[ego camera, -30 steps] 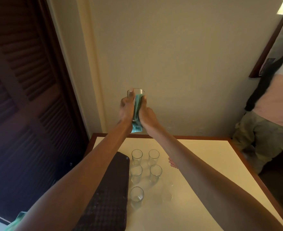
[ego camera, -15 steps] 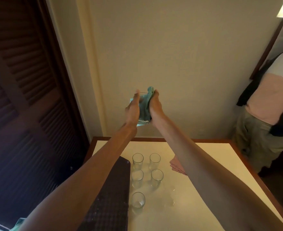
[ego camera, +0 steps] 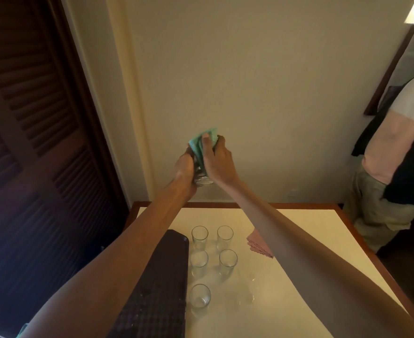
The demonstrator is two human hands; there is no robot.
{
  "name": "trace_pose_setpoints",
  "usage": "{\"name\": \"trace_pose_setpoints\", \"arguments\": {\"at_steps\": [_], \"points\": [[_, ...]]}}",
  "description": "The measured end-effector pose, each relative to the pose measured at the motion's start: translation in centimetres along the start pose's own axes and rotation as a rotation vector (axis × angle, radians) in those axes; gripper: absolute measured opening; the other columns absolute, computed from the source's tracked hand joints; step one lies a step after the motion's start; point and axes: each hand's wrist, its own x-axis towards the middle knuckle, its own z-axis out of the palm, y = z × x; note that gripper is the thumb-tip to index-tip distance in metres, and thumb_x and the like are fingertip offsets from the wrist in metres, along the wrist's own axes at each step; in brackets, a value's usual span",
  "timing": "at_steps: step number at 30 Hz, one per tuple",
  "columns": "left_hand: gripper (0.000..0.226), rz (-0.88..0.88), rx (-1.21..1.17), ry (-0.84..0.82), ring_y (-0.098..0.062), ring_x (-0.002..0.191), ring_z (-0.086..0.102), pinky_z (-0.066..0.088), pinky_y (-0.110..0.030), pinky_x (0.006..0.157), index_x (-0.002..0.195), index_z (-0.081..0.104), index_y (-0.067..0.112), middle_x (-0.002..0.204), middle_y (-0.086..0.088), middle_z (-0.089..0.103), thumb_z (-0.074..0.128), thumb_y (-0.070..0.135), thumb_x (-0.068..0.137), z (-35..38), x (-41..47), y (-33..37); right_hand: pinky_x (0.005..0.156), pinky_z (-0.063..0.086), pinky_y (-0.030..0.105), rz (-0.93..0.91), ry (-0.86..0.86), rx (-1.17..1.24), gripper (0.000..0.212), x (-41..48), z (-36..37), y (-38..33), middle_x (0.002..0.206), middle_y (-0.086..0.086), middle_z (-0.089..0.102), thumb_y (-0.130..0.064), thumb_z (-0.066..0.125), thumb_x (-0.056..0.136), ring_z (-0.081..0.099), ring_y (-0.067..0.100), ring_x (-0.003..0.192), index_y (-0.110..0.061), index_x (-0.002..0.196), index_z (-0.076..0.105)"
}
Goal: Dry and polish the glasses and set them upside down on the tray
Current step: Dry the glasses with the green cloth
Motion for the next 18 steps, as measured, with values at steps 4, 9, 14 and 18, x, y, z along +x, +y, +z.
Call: {"name": "trace_pose_setpoints", "arguments": {"at_steps": [4,9,14,18], "points": [[0.051,0.069,0.093,0.001,-0.026,0.097,0.072,0.059,-0.042,0.090,0.118,0.069,0.022,0.112,-0.011,0.074,0.031,0.055,0.109,1.0,-0.8,0.4,0.075,0.056,0.033,0.347,0.010,0.263,0.068,1.7,-0.5,-0.6,0.101,0.009,0.069,-0.061,0.023,0.100,0.067,0.021,0.085,-0.007,0.109,0.064],[0.051,0.175,0.179,0.113,-0.020,0.095,0.071,0.054,-0.028,0.071,0.118,0.070,0.016,0.106,-0.006,0.073,0.051,0.060,0.100,1.5,-0.4,1.3,0.094,0.056,0.045,0.596,-0.092,0.541,0.065,1.8,0.5,-1.1,0.098,0.014,0.070,-0.060,0.017,0.102,0.070,0.029,0.093,-0.016,0.089,0.064],[0.061,0.147,-0.002,0.188,-0.026,0.099,0.072,0.060,-0.039,0.085,0.124,0.062,0.010,0.111,-0.013,0.071,0.056,0.063,0.094,0.3,1.4,1.7,0.081,0.054,0.037,0.261,-0.136,0.059,0.072,-0.4,1.7,-0.5,0.097,0.011,0.066,-0.061,0.015,0.102,0.066,0.024,0.087,-0.006,0.110,0.060],[0.053,0.037,-0.100,0.075,-0.023,0.110,0.072,0.057,-0.037,0.099,0.115,0.073,0.013,0.117,-0.010,0.076,0.044,0.056,0.105,-0.2,0.9,1.1,0.077,0.054,0.038,-0.058,-0.042,0.006,0.045,-0.5,2.0,0.3,0.113,0.013,0.061,-0.048,0.032,0.105,0.064,0.026,0.095,-0.007,0.120,0.043]]}}
